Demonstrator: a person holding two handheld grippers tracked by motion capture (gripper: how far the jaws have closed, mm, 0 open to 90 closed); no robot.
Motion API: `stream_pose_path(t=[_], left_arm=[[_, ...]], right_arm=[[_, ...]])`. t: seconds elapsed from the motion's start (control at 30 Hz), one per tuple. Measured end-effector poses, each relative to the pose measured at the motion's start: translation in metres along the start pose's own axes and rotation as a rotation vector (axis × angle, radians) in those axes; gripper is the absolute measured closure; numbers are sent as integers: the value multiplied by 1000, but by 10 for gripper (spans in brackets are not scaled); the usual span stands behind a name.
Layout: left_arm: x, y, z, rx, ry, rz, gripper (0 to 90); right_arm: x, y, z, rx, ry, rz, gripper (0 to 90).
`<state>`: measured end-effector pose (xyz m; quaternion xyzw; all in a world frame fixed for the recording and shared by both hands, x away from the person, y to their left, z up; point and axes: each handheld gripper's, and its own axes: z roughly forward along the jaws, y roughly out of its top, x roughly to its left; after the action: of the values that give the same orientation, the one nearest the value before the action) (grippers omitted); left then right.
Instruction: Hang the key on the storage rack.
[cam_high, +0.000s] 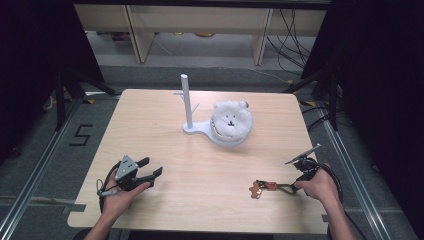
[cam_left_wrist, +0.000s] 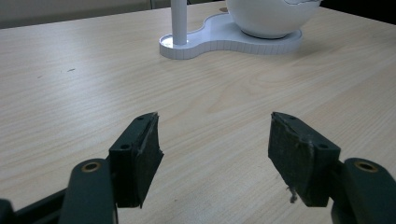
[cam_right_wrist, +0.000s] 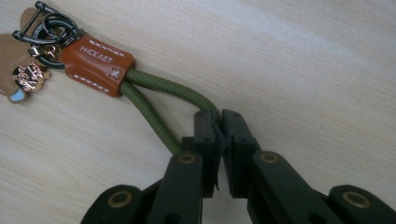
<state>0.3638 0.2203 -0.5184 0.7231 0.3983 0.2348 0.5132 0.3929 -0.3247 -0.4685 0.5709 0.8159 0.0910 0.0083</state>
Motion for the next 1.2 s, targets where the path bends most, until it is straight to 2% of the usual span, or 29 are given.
stream_pose_path(t=[0.03, 0.1, 0.13, 0.23, 0.27, 0.3, 0.33, 0.37, 0.47, 0.5, 0.53, 0.57, 0.6, 0.63, 0.7, 0.73, 0.77, 0.8, 0.83, 0.87, 0.93, 0.97, 1.0, 1.03, 1.07, 1.1, 1.13, 1.17, 1.2], left_arm=[[0, 0, 0, 1, 0, 1, 334], [0, 0, 0, 1, 0, 1, 334], [0, 0, -1, 2, 1, 5, 334], [-1, 1, -1, -7, -8, 6, 334], [-3, 4, -1, -3, -7, 12, 333], [-4, 5, -1, -4, -13, 18, 333], [-6, 7, -1, -5, -20, 21, 333], [-8, 8, 0, -12, -36, 25, 333], [-14, 13, 1, -6, -50, 35, 332], [-17, 16, 3, -11, -66, 41, 332], [-24, 23, 5, -16, -92, 55, 332], [-24, 23, 5, -16, -92, 55, 332], [-28, 27, 7, -21, -110, 60, 332], [-35, 35, 11, -23, -144, 77, 331], [-39, 40, 13, -22, -160, 90, 331], [-43, 44, 15, -23, -178, 100, 330], [-52, 53, 19, -18, -216, 123, 329], [-52, 53, 19, -18, -216, 123, 328], [-56, 57, 22, -14, -235, 132, 328], [-64, 64, 27, -3, -276, 147, 321], [-73, 71, 34, -3, -316, 170, 317], [-73, 71, 34, -3, -316, 170, 317], [-81, 77, 41, 6, -353, 183, 316], [-81, 77, 41, 6, -353, 183, 315], [-90, 80, 47, 20, -375, 201, 314], [-90, 80, 47, 20, -375, 201, 311], [-98, 83, 53, 43, -397, 225, 308], [-98, 83, 53, 43, -397, 225, 305], [-105, 84, 60, 55, -413, 241, 304]], right_arm=[[4, 0, 0, -7, 3, 28, 860], [5, 1, -2, 8, -9, 20, 860], [4, 3, -5, 7, -26, -22, 861], [8, 5, -14, -8, -49, -50, 861], [9, 6, -16, -41, -55, -81, 861], [11, 7, -22, -25, -59, -94, 862], [15, 9, -29, -9, -42, -76, 862], [20, 10, -33, -27, -74, -68, 862], [29, 14, -49, -55, -92, -80, 863], [29, 14, -49, -55, -92, -80, 863], [38, 16, -58, -73, -91, -57, 863], [38, 16, -58, -73, -91, -57, 863], [39, 21, -64, -119, -112, -127, 864], [41, 23, -68, -117, -105, -143, 865], [45, 25, -71, -135, -105, -150, 865], [51, 30, -77, -144, -102, -177, 865], [53, 32, -80, -161, -84, -196, 865], [57, 34, -83, -178, -97, -210, 865], [57, 34, -83, -178, -97, -210, 865], [66, 38, -88, -197, -81, -222, 866], [73, 43, -93, -206, -64, -253, 865], [73, 43, -93, -206, -64, -253, 865], [81, 48, -96, -229, -77, -270, 866], [81, 48, -96, -229, -77, -270, 866], [90, 53, -100, -235, -77, -291, 866], [93, 56, -102, -239, -72, -301, 866], [97, 58, -104, -240, -74, -308, 866], [101, 60, -105, -246, -70, -322, 865], [106, 62, -107, -246, -65, -326, 866]])
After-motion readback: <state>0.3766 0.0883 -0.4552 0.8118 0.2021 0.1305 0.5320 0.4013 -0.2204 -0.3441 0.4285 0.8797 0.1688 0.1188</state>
